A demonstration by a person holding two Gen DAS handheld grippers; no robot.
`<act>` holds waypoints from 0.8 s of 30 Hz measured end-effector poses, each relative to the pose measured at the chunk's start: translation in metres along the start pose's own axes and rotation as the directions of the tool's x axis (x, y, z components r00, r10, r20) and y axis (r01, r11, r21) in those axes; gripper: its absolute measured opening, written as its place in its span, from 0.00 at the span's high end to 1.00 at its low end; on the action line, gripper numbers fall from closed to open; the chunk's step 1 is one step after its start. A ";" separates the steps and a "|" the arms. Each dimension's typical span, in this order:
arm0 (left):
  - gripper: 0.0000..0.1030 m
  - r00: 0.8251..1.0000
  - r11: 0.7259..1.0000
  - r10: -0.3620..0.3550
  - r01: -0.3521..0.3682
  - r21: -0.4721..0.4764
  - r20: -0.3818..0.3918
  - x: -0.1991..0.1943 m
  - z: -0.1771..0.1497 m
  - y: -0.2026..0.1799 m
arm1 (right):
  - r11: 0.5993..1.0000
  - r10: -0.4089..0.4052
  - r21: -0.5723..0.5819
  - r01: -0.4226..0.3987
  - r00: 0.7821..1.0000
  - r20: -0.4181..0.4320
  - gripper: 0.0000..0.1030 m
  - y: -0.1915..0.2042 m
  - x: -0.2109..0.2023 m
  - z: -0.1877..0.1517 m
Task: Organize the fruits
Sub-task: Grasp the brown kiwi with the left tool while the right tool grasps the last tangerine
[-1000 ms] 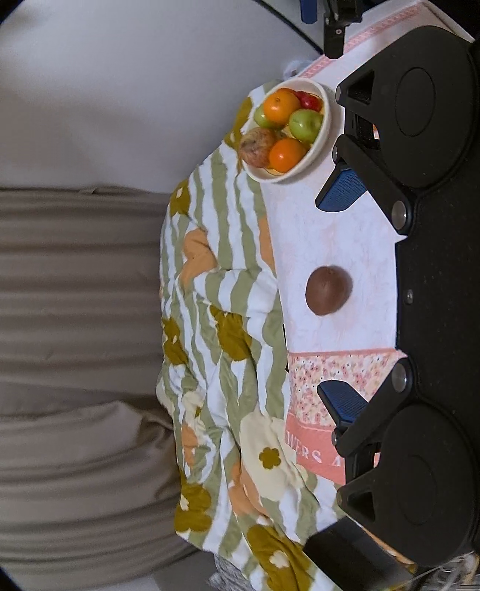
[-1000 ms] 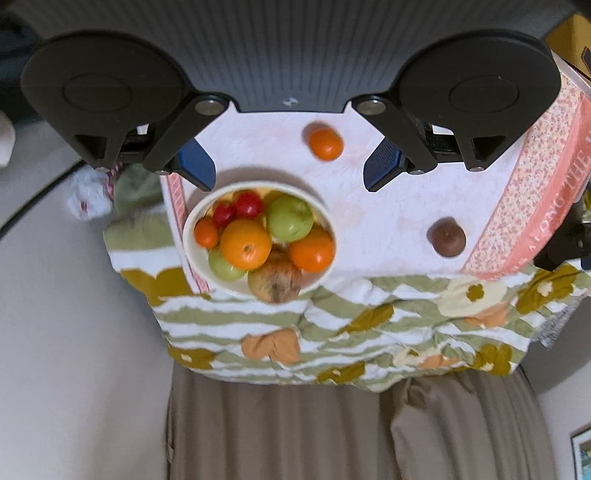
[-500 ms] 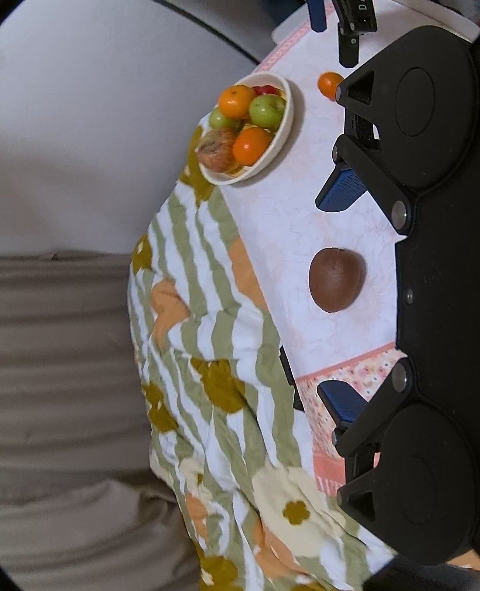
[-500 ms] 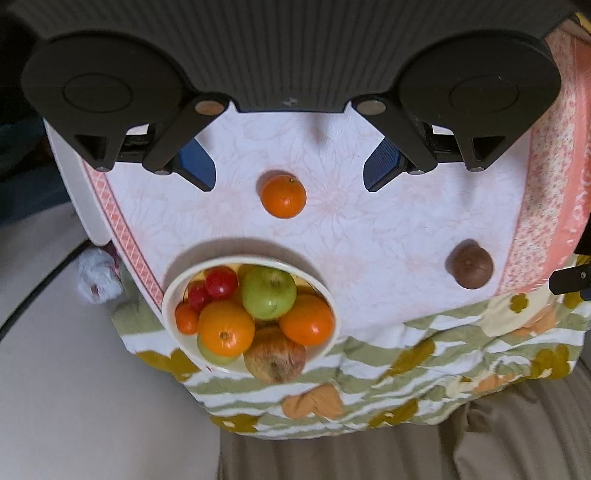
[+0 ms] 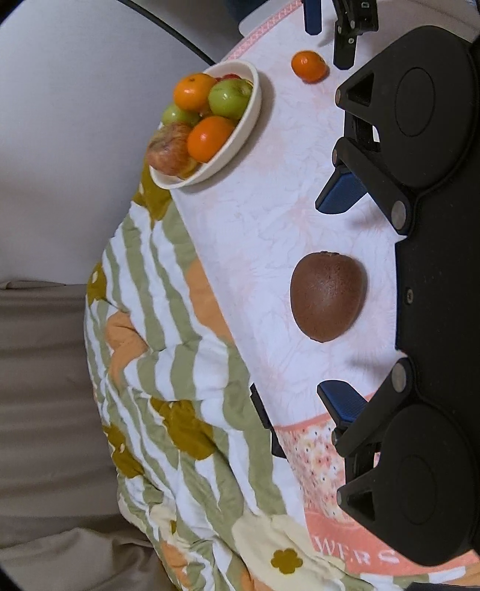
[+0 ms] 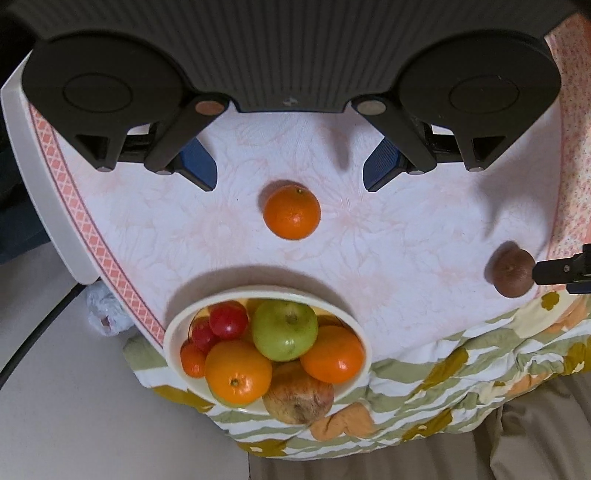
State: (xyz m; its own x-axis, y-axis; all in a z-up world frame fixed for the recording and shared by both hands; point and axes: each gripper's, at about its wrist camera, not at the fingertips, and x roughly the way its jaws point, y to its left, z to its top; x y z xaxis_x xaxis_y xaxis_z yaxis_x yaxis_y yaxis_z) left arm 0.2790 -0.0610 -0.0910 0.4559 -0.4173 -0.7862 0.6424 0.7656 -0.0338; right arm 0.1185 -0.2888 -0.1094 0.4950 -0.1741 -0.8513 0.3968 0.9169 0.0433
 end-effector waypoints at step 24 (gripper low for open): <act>0.33 0.998 1.000 0.003 -0.003 -0.001 -0.065 0.026 -0.008 -0.001 | 1.000 -0.001 -0.011 0.001 1.000 -0.008 0.27 -0.002 0.028 0.013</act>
State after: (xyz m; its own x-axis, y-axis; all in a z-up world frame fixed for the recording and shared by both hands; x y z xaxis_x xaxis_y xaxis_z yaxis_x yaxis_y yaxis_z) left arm 0.2854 -0.0688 -0.1168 0.4165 -0.3821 -0.8250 0.6408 0.7671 -0.0318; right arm 0.1418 -0.2997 -0.1267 0.4886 -0.1724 -0.8553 0.3886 0.9207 0.0364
